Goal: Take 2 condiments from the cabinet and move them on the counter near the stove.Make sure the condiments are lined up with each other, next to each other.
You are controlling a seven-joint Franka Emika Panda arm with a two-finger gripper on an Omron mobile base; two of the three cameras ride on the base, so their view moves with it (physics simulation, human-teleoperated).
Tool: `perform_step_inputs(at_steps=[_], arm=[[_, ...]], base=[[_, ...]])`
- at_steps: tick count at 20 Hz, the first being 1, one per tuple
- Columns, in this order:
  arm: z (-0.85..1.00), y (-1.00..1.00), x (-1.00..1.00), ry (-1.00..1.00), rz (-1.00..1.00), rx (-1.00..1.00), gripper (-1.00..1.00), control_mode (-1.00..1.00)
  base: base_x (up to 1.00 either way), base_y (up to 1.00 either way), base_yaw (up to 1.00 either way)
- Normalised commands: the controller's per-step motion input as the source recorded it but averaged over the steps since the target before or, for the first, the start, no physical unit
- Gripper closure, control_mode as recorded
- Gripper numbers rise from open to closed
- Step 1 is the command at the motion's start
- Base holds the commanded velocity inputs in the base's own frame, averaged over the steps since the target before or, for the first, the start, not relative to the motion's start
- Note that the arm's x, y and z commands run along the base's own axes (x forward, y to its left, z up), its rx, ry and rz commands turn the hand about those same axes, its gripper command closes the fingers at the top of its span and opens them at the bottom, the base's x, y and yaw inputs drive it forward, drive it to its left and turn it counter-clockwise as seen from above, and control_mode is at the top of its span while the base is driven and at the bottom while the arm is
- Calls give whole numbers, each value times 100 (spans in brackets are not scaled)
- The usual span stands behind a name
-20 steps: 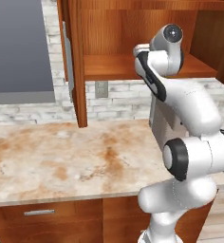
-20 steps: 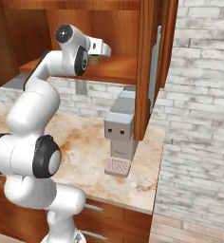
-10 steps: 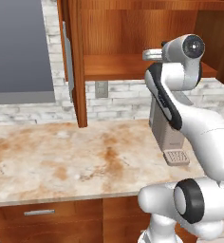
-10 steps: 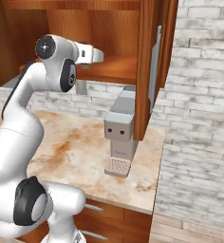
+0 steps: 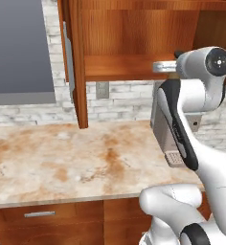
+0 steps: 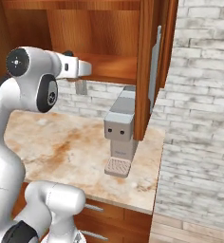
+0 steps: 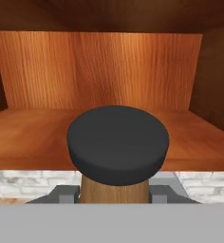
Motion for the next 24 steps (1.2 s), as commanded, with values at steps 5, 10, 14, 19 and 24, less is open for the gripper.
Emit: perform_step_inputs(at_steps=[5, 10, 14, 19, 24], arm=[[-9, 7, -100, 1, 3, 7, 100, -100], [-16, 15, -100, 1, 3, 1, 100, -100], [-4, 0, -56, 5, 0, 0, 100, -100], [0, 1, -14, 0, 0, 0, 100, 100], [0, 0, 0, 0, 0, 0, 100, 100]], base=[[0, 0, 0], [0, 0, 0], [0, 0, 0], [-40, 11, 0], [-100, 60, 7]])
